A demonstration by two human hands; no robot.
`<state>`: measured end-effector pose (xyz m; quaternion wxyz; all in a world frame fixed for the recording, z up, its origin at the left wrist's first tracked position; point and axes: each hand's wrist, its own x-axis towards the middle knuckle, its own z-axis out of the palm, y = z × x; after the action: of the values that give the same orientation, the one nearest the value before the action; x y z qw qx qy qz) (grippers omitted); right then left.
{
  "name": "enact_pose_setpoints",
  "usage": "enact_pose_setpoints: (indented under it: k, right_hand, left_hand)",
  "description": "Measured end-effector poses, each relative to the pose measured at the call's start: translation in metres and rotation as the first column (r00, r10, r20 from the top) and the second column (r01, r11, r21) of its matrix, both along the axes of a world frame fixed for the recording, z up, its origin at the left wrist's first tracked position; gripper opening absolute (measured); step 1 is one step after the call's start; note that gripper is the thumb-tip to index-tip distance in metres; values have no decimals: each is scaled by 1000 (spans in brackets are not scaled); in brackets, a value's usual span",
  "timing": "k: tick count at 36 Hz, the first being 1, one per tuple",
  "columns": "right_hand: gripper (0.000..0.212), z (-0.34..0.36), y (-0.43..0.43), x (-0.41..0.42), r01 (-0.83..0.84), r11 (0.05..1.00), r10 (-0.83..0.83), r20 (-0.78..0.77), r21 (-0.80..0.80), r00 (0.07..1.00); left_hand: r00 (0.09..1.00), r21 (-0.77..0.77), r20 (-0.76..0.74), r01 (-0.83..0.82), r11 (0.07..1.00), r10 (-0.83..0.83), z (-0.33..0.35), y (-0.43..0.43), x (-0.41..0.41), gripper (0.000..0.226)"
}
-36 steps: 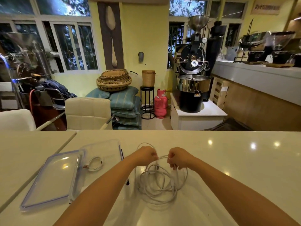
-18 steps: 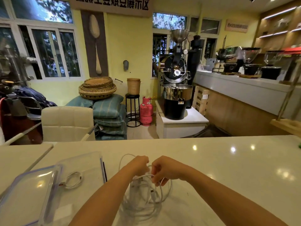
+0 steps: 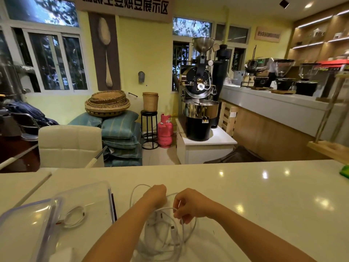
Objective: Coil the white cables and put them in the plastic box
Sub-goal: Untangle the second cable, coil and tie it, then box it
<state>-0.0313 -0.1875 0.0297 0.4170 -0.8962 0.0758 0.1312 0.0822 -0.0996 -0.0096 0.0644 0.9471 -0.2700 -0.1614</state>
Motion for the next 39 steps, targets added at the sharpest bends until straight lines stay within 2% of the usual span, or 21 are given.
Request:
enact_pose_setpoints:
  k: [6, 9, 11, 14, 17, 21, 24, 27, 30, 32, 34, 37, 39]
  right_hand:
    - [22, 32, -1, -2, -69, 997, 67, 49, 29, 997]
    - [22, 52, -4, -2, -81, 995, 76, 89, 50, 993]
    - [21, 66, -7, -2, -82, 996, 77, 115, 42, 990]
    - [19, 88, -11, -1, -67, 997, 59, 169, 45, 984]
    - [15, 110, -16, -1, -51, 997, 35, 232, 65, 972]
    - [13, 134, -23, -1, -5, 995, -30, 327, 103, 945]
    - [11, 147, -28, 1, 28, 990, -80, 385, 139, 919]
    - [7, 157, -31, 3, 60, 974, -148, 413, 219, 898]
    - [6, 163, -32, 4, 85, 957, -206, 441, 279, 874]
    - [5, 165, -31, 4, 102, 941, -249, 457, 324, 854]
    - [7, 167, -30, 5, 122, 921, -298, 468, 369, 832]
    - [11, 167, -30, 8, 158, 887, -372, 467, 434, 802]
    - [11, 165, -29, 10, 181, 854, -426, 454, 488, 782]
  left_hand:
    - [995, -110, -88, 26, 994, -36, 23, 8, 4, 34]
    - [979, -224, -199, -4, 975, -41, 36, 15, 8, 31]
    - [948, -354, -316, -80, 932, -39, 49, 21, 8, 30]
    - [864, -537, -496, -221, 814, -93, 67, 31, 11, 27]
    - [804, -630, -567, -284, 723, -178, 80, 39, 14, 26]
    - [782, -714, -564, -302, 631, -264, 100, 40, 9, 27]
    - [803, -805, -525, -361, 470, -282, 119, 41, 3, 20]
    - [884, -893, -413, -347, 286, -219, 138, 45, -1, 19]
    - [947, -945, -313, -304, 123, -68, 152, 49, -3, 24]
    - [960, -960, -274, -277, 40, 54, 156, 50, -6, 27]
    - [956, -962, -273, -269, -54, 110, 158, 53, -9, 29]
    - [957, -955, -280, -270, -125, 74, 158, 57, -15, 33]
    - [960, -956, -279, -277, -98, 2, 157, 59, -18, 33]
